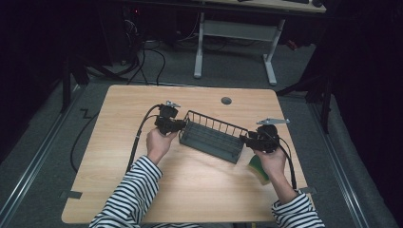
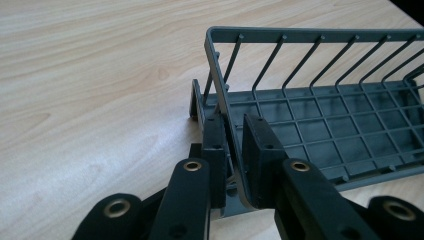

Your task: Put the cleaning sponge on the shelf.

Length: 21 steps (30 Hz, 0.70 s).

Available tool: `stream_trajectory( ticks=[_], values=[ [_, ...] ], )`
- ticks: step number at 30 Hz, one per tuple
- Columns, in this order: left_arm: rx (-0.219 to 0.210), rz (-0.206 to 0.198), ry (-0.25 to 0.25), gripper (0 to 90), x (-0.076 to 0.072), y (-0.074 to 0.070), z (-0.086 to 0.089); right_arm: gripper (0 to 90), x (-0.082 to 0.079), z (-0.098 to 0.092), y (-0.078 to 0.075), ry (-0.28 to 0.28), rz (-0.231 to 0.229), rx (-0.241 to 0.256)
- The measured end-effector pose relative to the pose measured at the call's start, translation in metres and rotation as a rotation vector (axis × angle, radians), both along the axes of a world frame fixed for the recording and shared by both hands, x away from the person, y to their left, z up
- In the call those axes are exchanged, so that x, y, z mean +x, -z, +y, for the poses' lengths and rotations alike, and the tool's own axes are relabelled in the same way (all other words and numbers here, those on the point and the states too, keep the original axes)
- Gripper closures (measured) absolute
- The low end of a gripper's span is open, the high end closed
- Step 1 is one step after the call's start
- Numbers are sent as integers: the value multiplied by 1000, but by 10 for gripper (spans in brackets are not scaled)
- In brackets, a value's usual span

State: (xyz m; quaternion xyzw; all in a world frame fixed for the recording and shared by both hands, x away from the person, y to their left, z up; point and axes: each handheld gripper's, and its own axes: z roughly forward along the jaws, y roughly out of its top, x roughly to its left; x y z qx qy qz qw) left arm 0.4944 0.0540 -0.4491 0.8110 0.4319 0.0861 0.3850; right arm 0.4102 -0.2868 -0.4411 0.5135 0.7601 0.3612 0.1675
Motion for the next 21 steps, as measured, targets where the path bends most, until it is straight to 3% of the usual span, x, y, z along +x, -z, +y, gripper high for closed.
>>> stream_trajectory(
  ticks=[2,7,10,13,16,17,21],
  values=[
    [3,0,4,805,-3,0,0,531,-4,-1,1,-1,5,26],
    [-2,-8,9,805,-9,0,3,511,-12,1,0,-11,7,15],
    [0,-18,2,799,-10,1,3,444,-13,2,-1,-11,4,-8],
    [-8,-27,9,776,-11,0,3,385,-15,0,-3,4,-13,18],
    [-16,-52,1,618,-14,-4,4,355,-17,-5,-6,17,-31,34],
    [-22,-66,0,521,-15,-6,4,352,-18,-10,-9,19,-45,48],
    [-50,-119,-8,424,-25,-17,12,362,-25,-20,-13,26,-85,74]
  ],
)
